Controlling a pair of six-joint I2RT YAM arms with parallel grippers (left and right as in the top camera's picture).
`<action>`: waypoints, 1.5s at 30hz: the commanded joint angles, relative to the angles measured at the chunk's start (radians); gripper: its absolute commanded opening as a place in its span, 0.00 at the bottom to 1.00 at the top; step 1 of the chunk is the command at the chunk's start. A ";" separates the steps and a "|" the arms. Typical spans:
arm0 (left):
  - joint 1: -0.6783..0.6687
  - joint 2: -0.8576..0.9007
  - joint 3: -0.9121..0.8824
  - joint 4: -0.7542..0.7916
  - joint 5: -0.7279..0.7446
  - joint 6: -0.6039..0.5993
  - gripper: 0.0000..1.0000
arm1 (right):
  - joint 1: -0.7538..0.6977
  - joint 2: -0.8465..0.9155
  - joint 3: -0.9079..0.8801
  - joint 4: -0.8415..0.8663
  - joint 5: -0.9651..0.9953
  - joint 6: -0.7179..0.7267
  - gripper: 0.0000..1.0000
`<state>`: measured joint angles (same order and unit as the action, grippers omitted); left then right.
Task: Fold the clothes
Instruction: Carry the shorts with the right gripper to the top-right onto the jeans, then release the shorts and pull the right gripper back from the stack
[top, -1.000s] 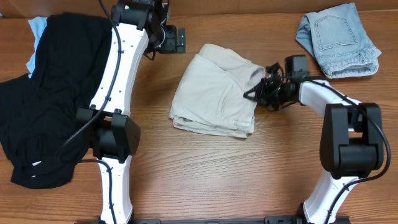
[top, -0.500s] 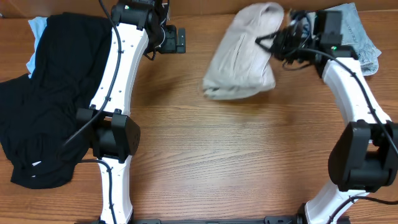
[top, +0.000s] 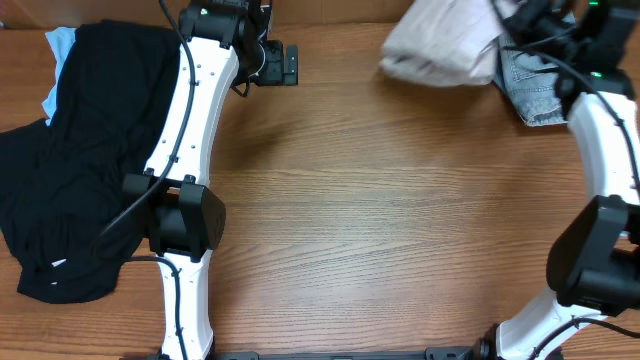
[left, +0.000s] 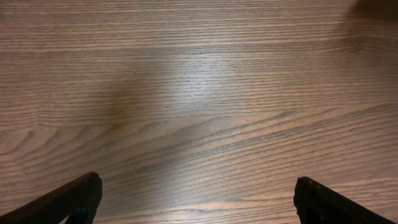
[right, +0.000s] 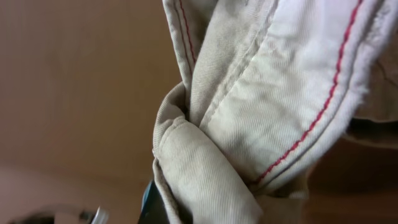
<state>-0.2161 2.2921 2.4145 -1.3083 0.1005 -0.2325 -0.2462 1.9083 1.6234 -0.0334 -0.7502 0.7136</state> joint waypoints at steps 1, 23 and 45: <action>-0.007 -0.021 -0.005 0.016 -0.008 0.016 1.00 | -0.060 -0.047 0.052 0.060 0.134 0.134 0.04; -0.007 -0.021 -0.005 0.103 -0.030 0.026 1.00 | -0.188 0.261 0.052 0.449 0.353 0.311 0.04; -0.014 0.053 -0.005 0.115 -0.029 0.018 1.00 | -0.355 0.256 0.052 -0.350 0.219 -0.139 0.27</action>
<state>-0.2165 2.3016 2.4145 -1.1881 0.0776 -0.2291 -0.6083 2.2024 1.6524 -0.3138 -0.5793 0.7361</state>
